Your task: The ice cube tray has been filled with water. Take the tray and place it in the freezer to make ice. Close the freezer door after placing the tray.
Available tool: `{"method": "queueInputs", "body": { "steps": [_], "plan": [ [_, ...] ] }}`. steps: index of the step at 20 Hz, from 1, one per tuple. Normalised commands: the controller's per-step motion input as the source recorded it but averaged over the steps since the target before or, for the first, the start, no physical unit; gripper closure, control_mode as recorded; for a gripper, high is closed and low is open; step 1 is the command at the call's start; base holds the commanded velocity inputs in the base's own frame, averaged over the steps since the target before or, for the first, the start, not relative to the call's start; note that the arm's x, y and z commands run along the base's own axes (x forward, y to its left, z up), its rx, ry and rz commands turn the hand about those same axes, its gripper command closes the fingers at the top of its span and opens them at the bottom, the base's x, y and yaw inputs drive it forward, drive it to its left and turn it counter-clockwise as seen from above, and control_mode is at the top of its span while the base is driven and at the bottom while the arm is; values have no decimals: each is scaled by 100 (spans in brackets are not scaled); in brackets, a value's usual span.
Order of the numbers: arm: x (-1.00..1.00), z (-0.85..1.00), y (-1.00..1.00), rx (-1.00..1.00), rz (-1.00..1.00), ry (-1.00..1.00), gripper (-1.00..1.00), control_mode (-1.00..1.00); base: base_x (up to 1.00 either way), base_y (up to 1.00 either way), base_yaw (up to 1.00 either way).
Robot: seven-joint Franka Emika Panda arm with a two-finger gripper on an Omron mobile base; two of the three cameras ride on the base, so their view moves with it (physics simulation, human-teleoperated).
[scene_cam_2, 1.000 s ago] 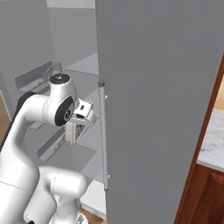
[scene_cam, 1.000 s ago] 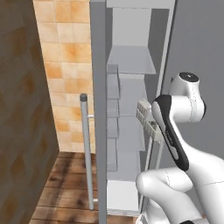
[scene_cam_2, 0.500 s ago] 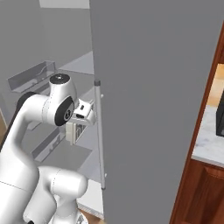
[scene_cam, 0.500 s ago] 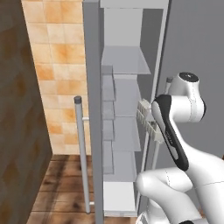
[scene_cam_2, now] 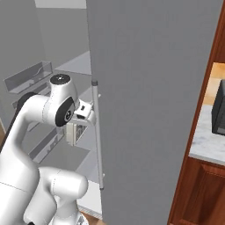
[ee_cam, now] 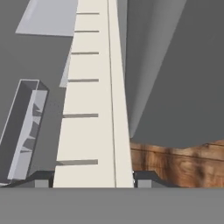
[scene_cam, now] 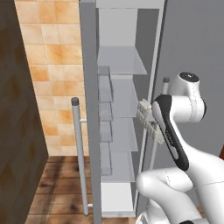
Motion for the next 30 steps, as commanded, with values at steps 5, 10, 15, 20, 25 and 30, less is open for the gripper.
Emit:
{"method": "queueInputs", "body": {
  "steps": [5, 10, 15, 20, 25, 30],
  "plan": [
    [-7, 2, 0, 0, 0, -6, 100, -100, 0, 6, 0],
    [-21, 39, 0, -5, 2, -31, 100, -100, 0, 0, 0],
    [-19, 55, 8, -8, 7, -26, 100, -100, 0, 0, 0],
    [-2, 63, 17, -1, 11, -19, 100, -100, 0, 0, 0],
    [0, 56, 10, 0, 11, -17, 100, -100, 0, 0, 0],
    [0, 27, 24, -1, 3, -4, 100, -100, 0, 0, 0]
  ]
}}
